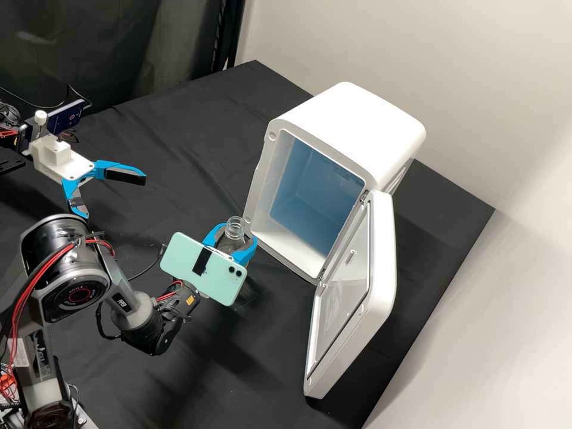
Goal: Place the flask in the incubator
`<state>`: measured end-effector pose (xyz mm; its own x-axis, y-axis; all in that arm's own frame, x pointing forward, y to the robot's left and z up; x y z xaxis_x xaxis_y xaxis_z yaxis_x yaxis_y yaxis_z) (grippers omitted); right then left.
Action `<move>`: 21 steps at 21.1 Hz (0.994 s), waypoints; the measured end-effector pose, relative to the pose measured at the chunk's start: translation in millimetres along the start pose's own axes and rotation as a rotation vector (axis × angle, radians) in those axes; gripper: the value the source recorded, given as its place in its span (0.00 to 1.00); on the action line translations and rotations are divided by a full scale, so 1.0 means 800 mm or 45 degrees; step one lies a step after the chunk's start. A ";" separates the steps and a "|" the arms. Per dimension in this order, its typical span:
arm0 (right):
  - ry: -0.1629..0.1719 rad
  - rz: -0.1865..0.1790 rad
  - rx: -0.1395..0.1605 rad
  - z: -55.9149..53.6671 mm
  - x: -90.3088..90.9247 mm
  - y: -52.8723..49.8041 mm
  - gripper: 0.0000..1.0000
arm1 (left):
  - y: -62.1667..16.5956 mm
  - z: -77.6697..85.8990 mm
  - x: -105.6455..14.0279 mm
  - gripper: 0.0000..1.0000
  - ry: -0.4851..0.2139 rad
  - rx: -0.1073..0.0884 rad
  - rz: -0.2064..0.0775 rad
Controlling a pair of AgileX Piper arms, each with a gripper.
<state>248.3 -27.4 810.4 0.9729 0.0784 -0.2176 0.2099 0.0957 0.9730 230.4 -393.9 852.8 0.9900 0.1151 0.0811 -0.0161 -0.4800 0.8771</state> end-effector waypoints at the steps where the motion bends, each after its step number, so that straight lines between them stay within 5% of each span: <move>1: 0.000 0.000 0.000 0.000 0.000 0.000 0.00 | 0.0000 0.000 0.000 1.00 0.000 0.000 0.000; 9: -0.019 -0.024 0.016 0.009 0.007 -0.004 0.00 | 0.0000 0.000 0.000 1.00 0.000 0.000 0.000; 14: -0.027 -0.016 0.043 0.018 0.041 -0.007 0.00 | 0.0000 0.000 0.000 1.00 0.000 0.000 0.000; 18: -0.010 0.045 0.033 0.020 0.064 0.006 0.00 | 0.0000 0.000 0.000 1.00 0.000 0.000 0.000; 21: -0.014 0.147 0.039 0.019 0.079 0.024 0.00 | 0.0000 0.000 0.000 1.00 0.000 0.000 0.000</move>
<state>315.7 -35.7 816.4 0.9917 0.0766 -0.1036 0.0995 0.0561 0.9935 230.4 -393.9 852.8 0.9900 0.1151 0.0811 -0.0161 -0.4800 0.8771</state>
